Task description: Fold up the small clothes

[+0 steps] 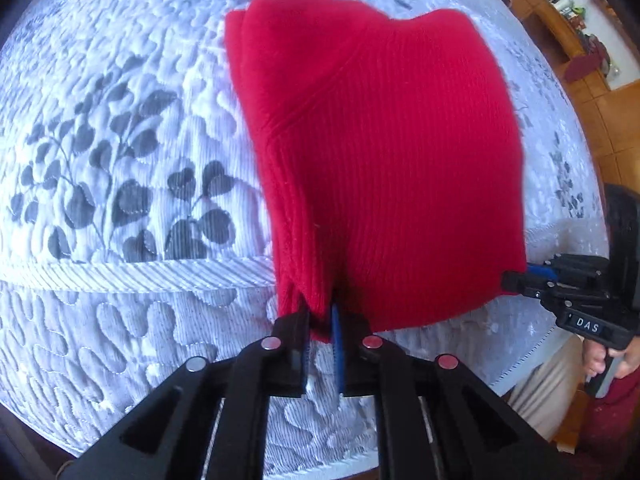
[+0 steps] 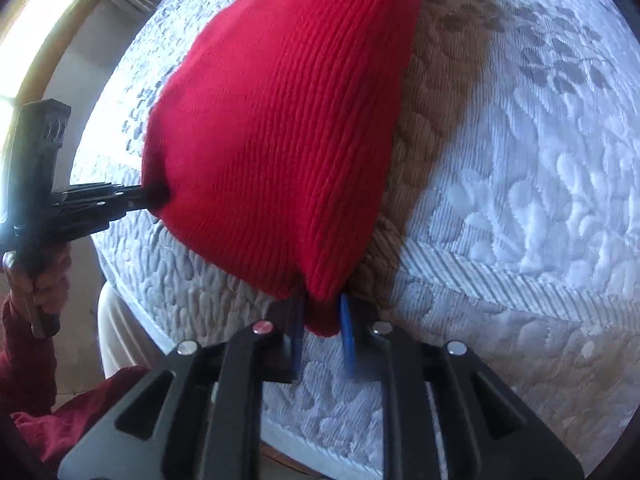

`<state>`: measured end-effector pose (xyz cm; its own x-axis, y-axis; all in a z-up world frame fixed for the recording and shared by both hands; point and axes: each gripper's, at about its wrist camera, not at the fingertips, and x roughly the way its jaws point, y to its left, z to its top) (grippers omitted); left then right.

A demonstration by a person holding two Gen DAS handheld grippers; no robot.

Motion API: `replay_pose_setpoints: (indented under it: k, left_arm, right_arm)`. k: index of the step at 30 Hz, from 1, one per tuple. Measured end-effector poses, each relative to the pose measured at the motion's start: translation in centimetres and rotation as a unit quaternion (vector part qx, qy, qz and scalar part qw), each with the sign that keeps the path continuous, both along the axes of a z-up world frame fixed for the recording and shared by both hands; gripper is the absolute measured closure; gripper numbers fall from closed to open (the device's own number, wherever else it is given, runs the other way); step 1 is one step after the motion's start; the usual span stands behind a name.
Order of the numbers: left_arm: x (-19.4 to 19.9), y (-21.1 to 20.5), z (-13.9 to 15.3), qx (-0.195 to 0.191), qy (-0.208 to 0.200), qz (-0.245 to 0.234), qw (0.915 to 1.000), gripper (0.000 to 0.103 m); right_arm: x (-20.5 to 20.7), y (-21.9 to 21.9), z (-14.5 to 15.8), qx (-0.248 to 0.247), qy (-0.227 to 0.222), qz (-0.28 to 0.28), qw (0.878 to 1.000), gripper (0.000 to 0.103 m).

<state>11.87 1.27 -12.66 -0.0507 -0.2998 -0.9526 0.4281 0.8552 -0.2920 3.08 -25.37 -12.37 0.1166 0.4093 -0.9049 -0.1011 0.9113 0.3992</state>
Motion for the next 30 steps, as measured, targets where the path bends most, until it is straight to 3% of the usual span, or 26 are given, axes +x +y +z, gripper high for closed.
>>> replay_pose_setpoints:
  k: [1, 2, 3, 4, 5, 7, 9, 11, 14, 19, 23, 25, 26, 28, 29, 30]
  left_arm:
    - [0.0, 0.0, 0.8, -0.003, -0.001, -0.001, 1.0000, 0.081]
    - [-0.1, 0.3, 1.8, -0.006, -0.004, 0.001, 1.0000, 0.064]
    - [0.0, 1.0, 3.0, -0.015, -0.014, 0.002, 0.9998, 0.051]
    - [0.4, 1.7, 3.8, -0.025, -0.025, 0.005, 0.9994, 0.047]
    - [1.1, 2.2, 4.8, -0.032, -0.038, 0.012, 0.9987, 0.045]
    - [4.3, 2.4, 6.1, -0.033, -0.069, 0.036, 0.9964, 0.043]
    - [7.7, 2.1, 5.8, -0.036, -0.069, 0.051, 0.9957, 0.040]
    - [11.2, 1.3, 4.2, -0.034, -0.050, 0.074, 0.9955, 0.041]
    - [15.8, -0.6, 2.2, -0.028, -0.037, 0.090, 0.9949, 0.041]
    - [18.9, -2.9, -0.5, 0.024, -0.050, 0.088, 0.9945, 0.040]
    - [19.8, -3.0, -1.8, 0.024, -0.035, 0.088, 0.9952, 0.040]
    - [20.0, -3.2, -2.2, 0.005, -0.024, 0.084, 0.9961, 0.044]
    - [20.0, -3.5, -2.3, -0.004, -0.019, 0.083, 0.9964, 0.058]
    - [19.7, -4.0, -2.2, -0.014, -0.019, 0.073, 0.9971, 0.070]
    - [19.4, -4.2, -2.0, -0.011, -0.025, 0.062, 0.9977, 0.083]
    - [19.2, -4.3, -1.9, -0.013, -0.025, 0.057, 0.9979, 0.086]
  right_arm:
    - [0.0, -0.3, 0.7, 0.007, -0.003, -0.003, 1.000, 0.078]
    - [0.0, -1.0, 1.9, 0.016, -0.016, -0.006, 1.000, 0.078]
    - [0.2, -1.7, 3.0, 0.023, -0.028, -0.011, 0.999, 0.070]
    - [0.6, -2.4, 4.0, 0.030, -0.038, -0.019, 0.999, 0.063]
    - [1.4, -3.4, 5.3, 0.037, -0.051, -0.032, 0.998, 0.047]
    - [4.1, -4.9, 7.1, 0.050, -0.071, -0.046, 0.995, 0.043]
    - [7.4, -5.6, 7.5, 0.077, -0.070, -0.058, 0.993, 0.038]
    - [11.0, -6.2, 6.4, 0.092, -0.051, -0.073, 0.992, 0.037]
    - [15.5, -6.7, 4.5, 0.076, -0.018, -0.083, 0.993, 0.036]
    - [18.6, -7.2, 1.6, 0.095, 0.012, -0.089, 0.991, 0.035]
    - [19.8, -7.3, -0.2, 0.106, 0.022, -0.094, 0.990, 0.034]
    - [20.3, -7.2, -0.9, 0.110, 0.024, -0.094, 0.989, 0.034]
    - [20.4, -7.2, -0.9, 0.114, 0.024, -0.094, 0.989, 0.036]
    - [20.8, -7.2, -1.2, 0.123, 0.022, -0.094, 0.988, 0.044]
    - [20.8, -7.1, -1.2, 0.131, 0.021, -0.096, 0.987, 0.053]
    - [20.7, -7.3, -1.1, 0.134, 0.019, -0.096, 0.986, 0.064]
